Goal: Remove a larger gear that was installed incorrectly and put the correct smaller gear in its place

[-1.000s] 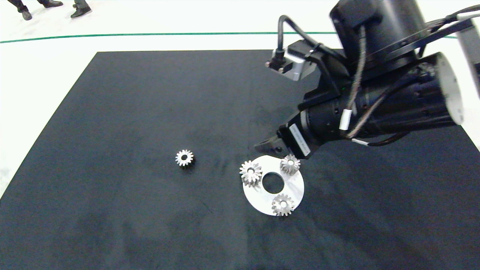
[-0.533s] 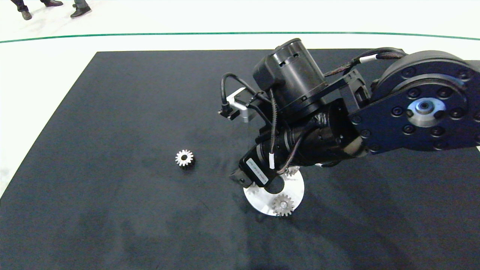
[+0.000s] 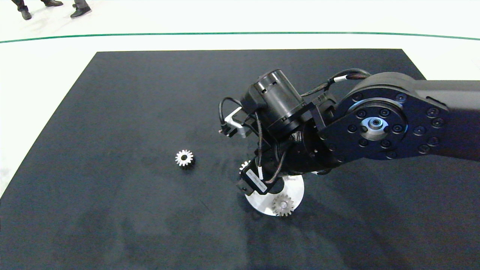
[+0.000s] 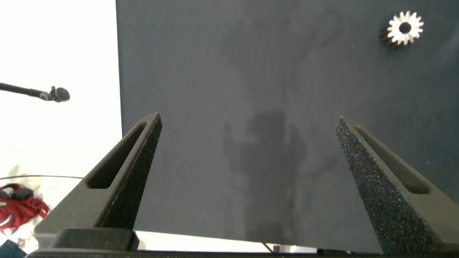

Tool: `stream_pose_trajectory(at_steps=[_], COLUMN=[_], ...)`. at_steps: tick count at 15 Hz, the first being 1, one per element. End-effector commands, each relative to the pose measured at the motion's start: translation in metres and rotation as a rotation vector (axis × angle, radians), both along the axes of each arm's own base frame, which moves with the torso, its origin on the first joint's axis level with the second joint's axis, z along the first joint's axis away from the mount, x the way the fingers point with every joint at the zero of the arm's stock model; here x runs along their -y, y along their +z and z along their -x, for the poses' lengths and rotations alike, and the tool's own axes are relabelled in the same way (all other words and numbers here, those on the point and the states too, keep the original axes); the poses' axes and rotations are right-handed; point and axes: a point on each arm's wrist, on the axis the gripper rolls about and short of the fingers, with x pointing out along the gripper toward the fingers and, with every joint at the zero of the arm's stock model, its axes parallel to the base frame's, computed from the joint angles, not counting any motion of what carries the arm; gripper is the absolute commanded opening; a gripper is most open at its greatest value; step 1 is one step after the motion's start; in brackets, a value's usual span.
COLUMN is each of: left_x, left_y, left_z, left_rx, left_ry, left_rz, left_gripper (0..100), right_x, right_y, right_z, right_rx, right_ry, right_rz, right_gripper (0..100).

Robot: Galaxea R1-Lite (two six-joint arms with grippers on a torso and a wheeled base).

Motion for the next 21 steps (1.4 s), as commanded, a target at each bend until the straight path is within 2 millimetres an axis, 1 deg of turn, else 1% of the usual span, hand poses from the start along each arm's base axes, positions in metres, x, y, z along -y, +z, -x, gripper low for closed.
stream_pose_trajectory(at_steps=[1,3,5,6,8,12,14,16,21], left_x=[0.0,0.0,0.0,0.0,0.0,0.0,0.0,0.0,0.0], left_y=[0.0,0.0,-0.001,-0.003,-0.003,-0.001,-0.001,-0.001,-0.001], left_z=[0.002,0.002,0.002,0.001,0.002,0.007,0.007,0.007,0.007], left_rx=[-0.001,0.006,0.001,-0.009,-0.006,0.013,0.011,0.013,0.012], left_ry=[-0.001,-0.001,-0.001,-0.005,-0.011,-0.011,-0.009,-0.009,-0.01], left_rz=[-0.005,-0.005,-0.005,-0.01,-0.018,-0.018,-0.018,-0.018,-0.019], left_gripper=[100,100,100,100,100,100,100,100,100], right_x=[-0.003,-0.003,-0.003,-0.005,-0.008,-0.013,-0.016,-0.018,-0.017], right_y=[-0.013,-0.014,-0.015,-0.016,-0.015,-0.022,-0.025,-0.028,-0.028], right_z=[-0.012,-0.014,-0.015,-0.017,-0.016,-0.018,-0.015,-0.016,-0.019], right_rx=[-0.018,-0.018,-0.018,-0.017,-0.012,-0.023,-0.027,-0.029,-0.025], right_ry=[-0.02,-0.022,-0.022,-0.022,-0.015,-0.008,0.004,0.004,-0.003], right_rz=[0.018,0.021,0.023,0.018,0.014,0.03,0.037,0.046,0.043], right_gripper=[100,100,97,94,91,82,77,74,64])
